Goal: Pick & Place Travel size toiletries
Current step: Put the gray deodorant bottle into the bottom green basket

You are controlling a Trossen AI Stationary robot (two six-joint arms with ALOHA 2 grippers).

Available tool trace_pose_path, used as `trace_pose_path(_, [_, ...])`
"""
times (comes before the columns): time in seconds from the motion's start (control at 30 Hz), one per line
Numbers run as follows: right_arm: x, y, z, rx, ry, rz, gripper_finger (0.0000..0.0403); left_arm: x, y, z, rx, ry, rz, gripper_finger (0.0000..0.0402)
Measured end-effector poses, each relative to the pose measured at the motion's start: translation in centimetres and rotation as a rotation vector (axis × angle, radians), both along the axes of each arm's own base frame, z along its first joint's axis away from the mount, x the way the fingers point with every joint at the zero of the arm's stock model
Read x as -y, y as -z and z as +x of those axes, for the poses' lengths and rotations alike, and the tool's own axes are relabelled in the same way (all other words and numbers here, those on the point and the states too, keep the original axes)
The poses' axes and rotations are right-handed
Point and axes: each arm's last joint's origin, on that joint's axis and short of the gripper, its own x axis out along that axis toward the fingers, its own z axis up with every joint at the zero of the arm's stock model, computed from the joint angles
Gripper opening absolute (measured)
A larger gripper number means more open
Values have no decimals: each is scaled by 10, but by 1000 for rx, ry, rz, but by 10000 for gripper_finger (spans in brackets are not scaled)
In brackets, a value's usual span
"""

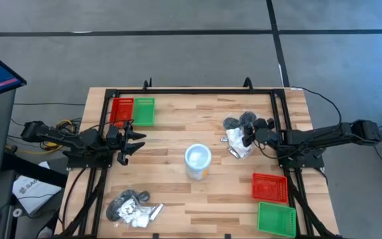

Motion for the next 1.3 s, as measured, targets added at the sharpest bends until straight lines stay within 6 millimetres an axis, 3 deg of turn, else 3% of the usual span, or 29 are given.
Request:
trace_pose_path(0.6, [-9,-68,22,-85,-110,5,137,0,0,0,0,0,0,150])
trace_pose_path(1.07, [-47,-92,-2,96,-321,111,137,0,0,0,0,0,0,150])
trace_pose_path(1.3, [-70,-93,-12,126,-472,171,133,0,0,0,3,0,-1,150])
